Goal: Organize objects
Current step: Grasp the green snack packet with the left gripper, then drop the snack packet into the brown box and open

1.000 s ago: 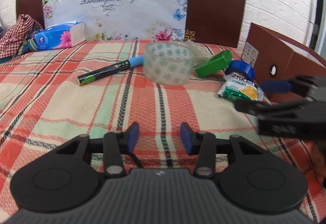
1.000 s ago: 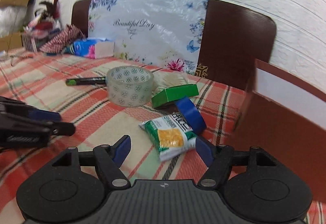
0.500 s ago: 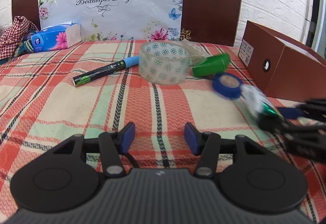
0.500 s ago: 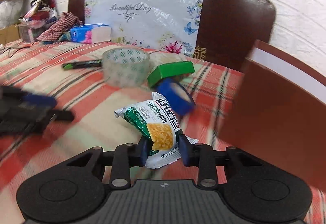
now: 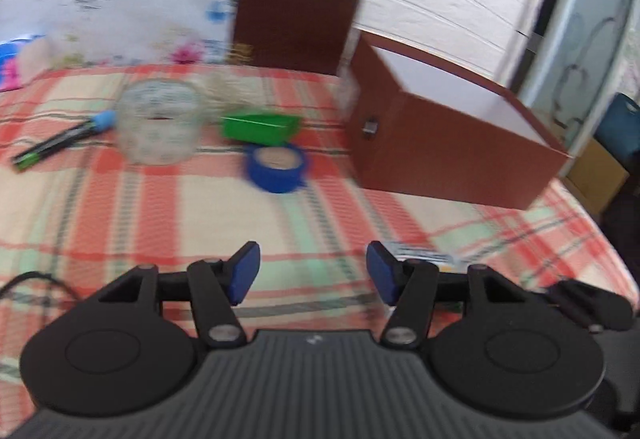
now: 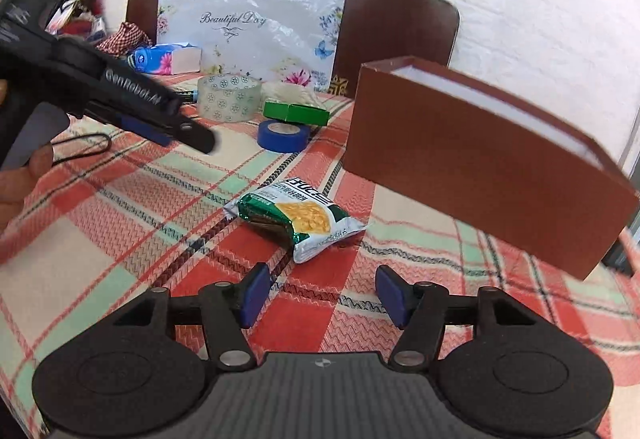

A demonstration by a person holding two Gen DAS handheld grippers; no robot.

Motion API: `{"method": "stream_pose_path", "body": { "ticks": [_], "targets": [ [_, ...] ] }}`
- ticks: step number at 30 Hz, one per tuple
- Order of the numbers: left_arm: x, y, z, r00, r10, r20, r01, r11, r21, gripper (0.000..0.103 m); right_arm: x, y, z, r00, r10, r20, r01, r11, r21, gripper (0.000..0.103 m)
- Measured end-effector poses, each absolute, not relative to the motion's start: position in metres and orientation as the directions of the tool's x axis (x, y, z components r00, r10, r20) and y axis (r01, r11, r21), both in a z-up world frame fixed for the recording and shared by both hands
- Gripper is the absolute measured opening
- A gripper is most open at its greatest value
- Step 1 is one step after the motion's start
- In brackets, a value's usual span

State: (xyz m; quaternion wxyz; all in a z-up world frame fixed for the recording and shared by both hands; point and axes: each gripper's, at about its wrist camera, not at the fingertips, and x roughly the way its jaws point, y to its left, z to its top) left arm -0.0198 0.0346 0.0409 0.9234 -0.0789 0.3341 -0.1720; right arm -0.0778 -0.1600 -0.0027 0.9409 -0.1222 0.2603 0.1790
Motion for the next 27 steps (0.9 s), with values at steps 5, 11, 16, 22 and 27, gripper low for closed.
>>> {"method": "stream_pose_path", "body": {
  "ticks": [5,11,16,22,27],
  "targets": [
    [-0.002,-0.001,0.032,0.597,-0.489,-0.635,0.311,0.872,-0.379,0.059,-0.056,-0.164,0.0,0.751,0.334,-0.57,-0.41,0.912,-0.006,0.066],
    [-0.005,-0.019,0.011,0.559,-0.522,-0.644,0.325,0.853,-0.409,0.039,-0.035,-0.152,-0.002,0.726,0.373,-0.578,-0.43,0.902,0.042,0.06],
    [-0.007,-0.021,0.029,0.563,-0.53,-0.635,0.327,0.848,-0.418,0.034,-0.046,-0.153,0.001,0.752,0.389,-0.533,-0.448,0.894,0.019,0.033],
    [0.0,-0.058,0.08,0.598,-0.59,-0.542,0.471,0.806,-0.358,0.033,-0.067,-0.165,0.021,0.891,0.315,-0.328,-0.352,0.934,-0.059,0.032],
    [0.032,-0.108,0.107,0.582,-0.635,-0.509,0.564,0.765,-0.31,0.033,-0.05,-0.197,0.043,0.956,0.206,-0.209,-0.221,0.974,-0.052,0.032]
  ]
}}
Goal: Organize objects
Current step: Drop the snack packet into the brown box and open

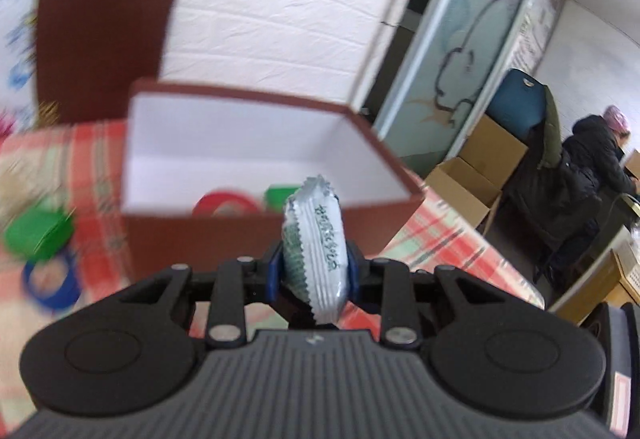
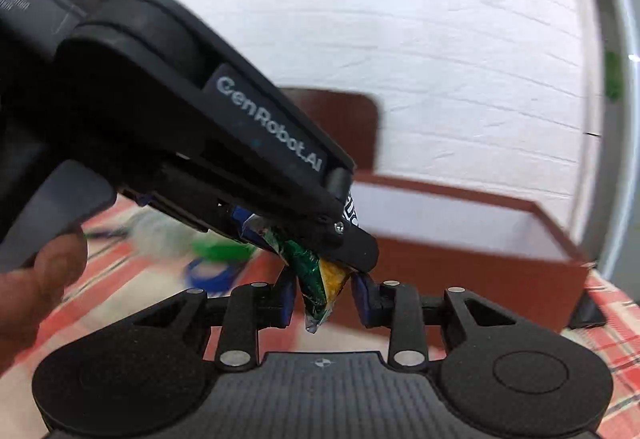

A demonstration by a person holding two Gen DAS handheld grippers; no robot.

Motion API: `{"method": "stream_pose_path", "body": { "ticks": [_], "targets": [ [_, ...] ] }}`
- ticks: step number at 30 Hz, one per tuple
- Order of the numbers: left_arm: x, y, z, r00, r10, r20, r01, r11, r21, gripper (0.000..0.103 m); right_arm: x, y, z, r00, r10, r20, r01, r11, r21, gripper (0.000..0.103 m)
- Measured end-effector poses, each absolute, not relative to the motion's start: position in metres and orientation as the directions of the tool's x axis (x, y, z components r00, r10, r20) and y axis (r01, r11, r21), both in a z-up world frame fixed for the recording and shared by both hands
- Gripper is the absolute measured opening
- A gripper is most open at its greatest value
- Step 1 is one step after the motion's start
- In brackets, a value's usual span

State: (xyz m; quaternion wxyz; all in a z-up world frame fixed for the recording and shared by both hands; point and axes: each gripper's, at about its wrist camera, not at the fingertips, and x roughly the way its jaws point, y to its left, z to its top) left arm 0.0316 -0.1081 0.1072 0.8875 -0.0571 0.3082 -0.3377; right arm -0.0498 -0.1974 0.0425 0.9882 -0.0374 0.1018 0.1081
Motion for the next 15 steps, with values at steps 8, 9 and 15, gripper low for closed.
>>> {"method": "stream_pose_path", "body": {
  "ticks": [8,9,15],
  "targets": [
    [0.075,-0.183,0.114,0.669,-0.517,-0.534,0.534,0.834,-0.138,0.083,0.012,-0.254,0.053,0.982,0.04,-0.186,-0.047,0.998,-0.034,0.041],
    [0.078,-0.185,0.112,0.683,-0.501,-0.532,0.523,0.844,-0.124,0.083,0.021,-0.258,0.051,0.982,-0.005,-0.189,-0.004,0.999,-0.048,0.055],
    [0.064,-0.177,0.108,0.73,-0.478,-0.489,0.51,0.857,-0.075,0.088,0.018,-0.271,0.042,0.99,-0.046,-0.134,0.046,0.999,-0.006,0.077]
  ]
}}
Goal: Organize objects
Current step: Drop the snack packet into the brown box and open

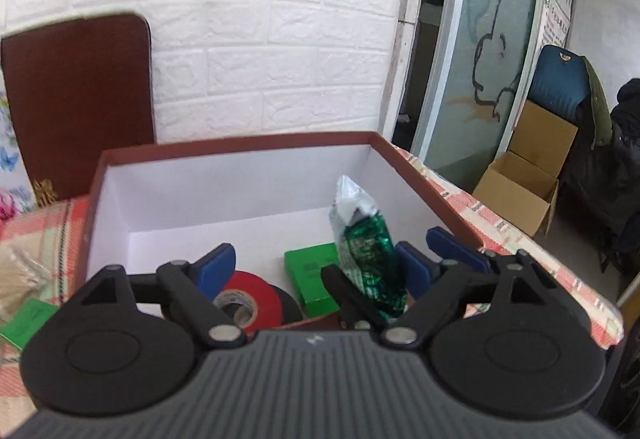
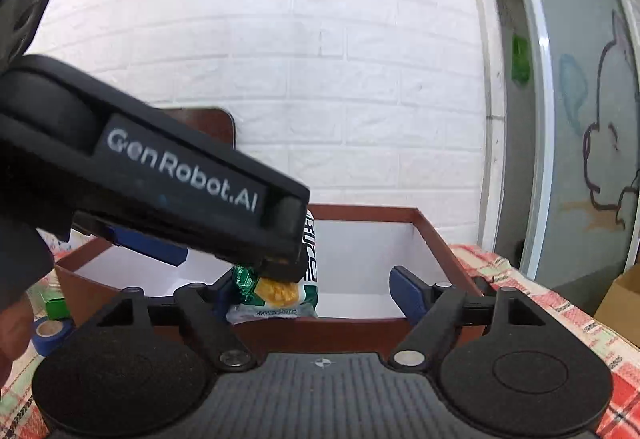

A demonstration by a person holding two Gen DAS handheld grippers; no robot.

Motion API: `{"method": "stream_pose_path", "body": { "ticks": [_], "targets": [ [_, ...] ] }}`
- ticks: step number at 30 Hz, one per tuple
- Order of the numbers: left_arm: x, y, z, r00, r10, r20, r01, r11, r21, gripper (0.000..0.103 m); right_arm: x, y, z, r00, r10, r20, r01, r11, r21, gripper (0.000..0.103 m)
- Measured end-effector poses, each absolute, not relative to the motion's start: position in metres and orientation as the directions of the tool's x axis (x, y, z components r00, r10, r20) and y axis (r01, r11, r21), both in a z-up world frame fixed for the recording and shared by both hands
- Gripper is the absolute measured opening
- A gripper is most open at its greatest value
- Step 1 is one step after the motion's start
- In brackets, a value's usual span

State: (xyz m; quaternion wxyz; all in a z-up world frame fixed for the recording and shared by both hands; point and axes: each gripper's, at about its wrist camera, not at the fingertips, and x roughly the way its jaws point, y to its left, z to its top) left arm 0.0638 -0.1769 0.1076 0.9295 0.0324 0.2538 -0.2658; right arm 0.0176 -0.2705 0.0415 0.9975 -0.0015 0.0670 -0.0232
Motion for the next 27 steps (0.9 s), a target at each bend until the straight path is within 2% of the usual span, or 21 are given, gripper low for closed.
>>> {"method": "stream_pose_path", "body": {
  "ticks": [3,6,7,9,12,21,24,27],
  "targets": [
    [0.053,-0.174,0.112,0.764,-0.458,-0.454,0.51,0.86,-0.008,0.089,0.005,-0.259,0.036,0.996,-0.049,-0.074,0.045,0.997,-0.058,0.078],
    [0.07,-0.181,0.118,0.773,-0.398,-0.495,0.47,0.883,0.024,0.089,0.018,-0.253,0.042,0.995,-0.058,-0.083,0.048,0.992,-0.114,0.075],
    [0.078,-0.18,0.121,0.769,-0.385,-0.51,0.452,0.892,0.007,0.09,0.025,-0.253,0.045,0.993,-0.075,-0.093,0.062,0.99,-0.13,0.074],
    [0.088,-0.17,0.127,0.769,-0.373,-0.519,0.405,0.912,-0.055,0.09,0.043,-0.254,0.05,0.984,-0.121,-0.129,0.1,0.982,-0.157,0.08],
    [0.083,-0.149,0.134,0.795,-0.37,-0.48,0.368,0.924,-0.103,0.09,0.047,-0.259,0.057,0.98,-0.128,-0.153,0.111,0.987,-0.115,0.08],
    [0.051,-0.081,0.114,0.83,-0.304,-0.468,0.282,0.952,-0.118,0.09,0.004,-0.241,0.046,0.997,-0.036,-0.073,0.027,0.992,-0.12,0.08],
    [0.03,-0.043,0.103,0.847,-0.274,-0.455,0.245,0.962,-0.124,0.09,-0.014,-0.231,0.039,0.995,0.011,-0.096,-0.024,0.991,-0.134,0.08],
    [0.015,-0.008,0.083,0.851,-0.198,-0.487,0.171,0.98,-0.099,0.09,-0.029,-0.205,0.026,0.99,0.057,-0.13,-0.079,0.983,-0.167,0.08]
  ]
}}
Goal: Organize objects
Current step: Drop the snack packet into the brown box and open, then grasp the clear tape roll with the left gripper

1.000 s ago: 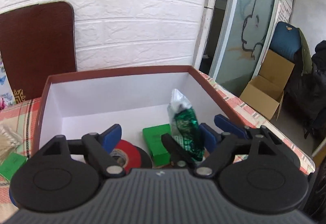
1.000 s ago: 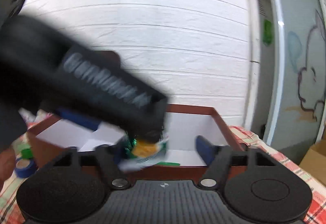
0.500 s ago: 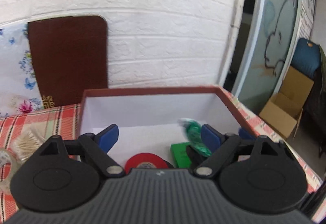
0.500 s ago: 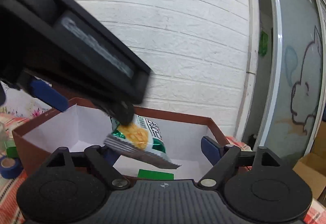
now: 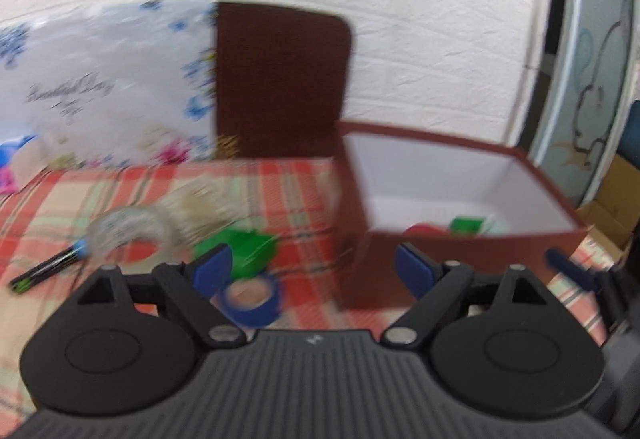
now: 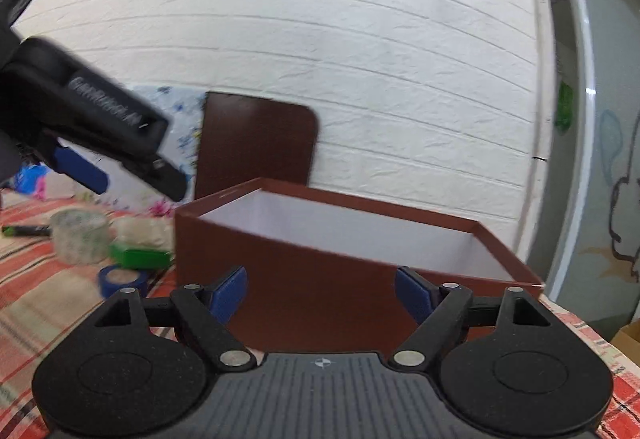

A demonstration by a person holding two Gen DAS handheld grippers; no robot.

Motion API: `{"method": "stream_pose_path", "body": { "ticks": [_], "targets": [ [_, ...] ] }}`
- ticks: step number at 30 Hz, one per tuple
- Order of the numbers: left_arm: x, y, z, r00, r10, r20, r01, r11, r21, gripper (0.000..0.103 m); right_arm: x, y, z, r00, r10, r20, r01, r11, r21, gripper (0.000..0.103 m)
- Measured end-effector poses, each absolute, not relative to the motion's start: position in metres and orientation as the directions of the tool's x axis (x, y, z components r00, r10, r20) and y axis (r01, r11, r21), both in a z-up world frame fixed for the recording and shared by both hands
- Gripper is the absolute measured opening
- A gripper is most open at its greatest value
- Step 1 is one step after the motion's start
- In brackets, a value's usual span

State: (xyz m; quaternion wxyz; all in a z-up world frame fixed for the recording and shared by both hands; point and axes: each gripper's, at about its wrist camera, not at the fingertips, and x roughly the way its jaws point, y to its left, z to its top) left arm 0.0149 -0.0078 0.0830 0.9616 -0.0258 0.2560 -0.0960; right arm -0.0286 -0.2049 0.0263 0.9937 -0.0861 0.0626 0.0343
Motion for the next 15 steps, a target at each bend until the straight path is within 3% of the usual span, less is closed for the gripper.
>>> {"method": "stream_pose_path", "body": {
  "ticks": [7,15],
  "targets": [
    [0.005,0.064,0.026,0.79,0.02,-0.612,-0.026,1.0,-0.001,0.09,-0.015,-0.184,0.022,0.963,0.13,-0.237,-0.161,0.98,-0.116,0.079],
    [0.011,0.158,0.008,0.756,0.249,-0.605,-0.276,0.96,0.05,0.091,-0.02,-0.133,0.012,0.893,0.289,-0.345,-0.352,0.926,-0.136,0.074]
  ]
}}
